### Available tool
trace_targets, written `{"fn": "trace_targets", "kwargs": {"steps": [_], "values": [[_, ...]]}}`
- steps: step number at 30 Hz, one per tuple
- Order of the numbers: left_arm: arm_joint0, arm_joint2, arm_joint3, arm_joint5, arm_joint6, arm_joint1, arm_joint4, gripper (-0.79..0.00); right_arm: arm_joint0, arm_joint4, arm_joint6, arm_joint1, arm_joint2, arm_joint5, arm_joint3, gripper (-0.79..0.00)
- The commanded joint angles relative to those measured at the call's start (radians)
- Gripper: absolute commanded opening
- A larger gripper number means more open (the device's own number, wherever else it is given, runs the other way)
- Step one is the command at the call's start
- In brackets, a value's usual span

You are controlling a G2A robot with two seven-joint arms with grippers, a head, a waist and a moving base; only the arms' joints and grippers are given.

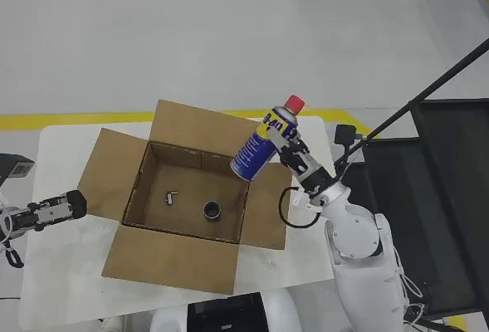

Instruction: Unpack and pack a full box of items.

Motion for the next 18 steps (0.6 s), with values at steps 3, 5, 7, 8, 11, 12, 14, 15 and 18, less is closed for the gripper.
{"fn": "trace_targets", "kwargs": {"steps": [3, 5, 7, 8, 11, 12, 14, 15, 18], "values": [[0.0, 0.0, 0.0, 0.0, 0.0, 0.0, 0.0, 0.0, -0.007, -0.018, -0.117, 0.008, 0.103, -0.041, 0.014, -0.785], [0.0, 0.0, 0.0, 0.0, 0.0, 0.0, 0.0, 0.0, -0.006, -0.06, -0.171, 0.013, 0.144, -0.053, 0.045, -0.785], [0.0, 0.0, 0.0, 0.0, 0.0, 0.0, 0.0, 0.0, -0.004, -0.108, -0.225, 0.016, 0.172, -0.063, 0.085, -0.785], [0.0, 0.0, 0.0, 0.0, 0.0, 0.0, 0.0, 0.0, -0.003, -0.128, -0.25, 0.018, 0.182, -0.069, 0.108, -0.785], [0.0, 0.0, 0.0, 0.0, 0.0, 0.0, 0.0, 0.0, 0.001, -0.164, -0.324, 0.021, 0.199, -0.083, 0.188, -0.785], [0.0, 0.0, 0.0, 0.0, 0.0, 0.0, 0.0, 0.0, 0.004, -0.162, -0.353, 0.021, 0.208, -0.075, 0.209, -0.785], [0.0, 0.0, 0.0, 0.0, 0.0, 0.0, 0.0, 0.0, 0.003, -0.207, -0.405, 0.023, 0.209, -0.085, 0.257, -0.785], [0.0, 0.0, 0.0, 0.0, 0.0, 0.0, 0.0, 0.0, 0.003, -0.2, -0.435, 0.022, 0.207, -0.083, 0.282, -0.785], [0.0, 0.0, 0.0, 0.0, 0.0, 0.0, 0.0, 0.0, 0.005, -0.313, -0.556, 0.023, 0.199, -0.084, 0.364, -0.785]]}}
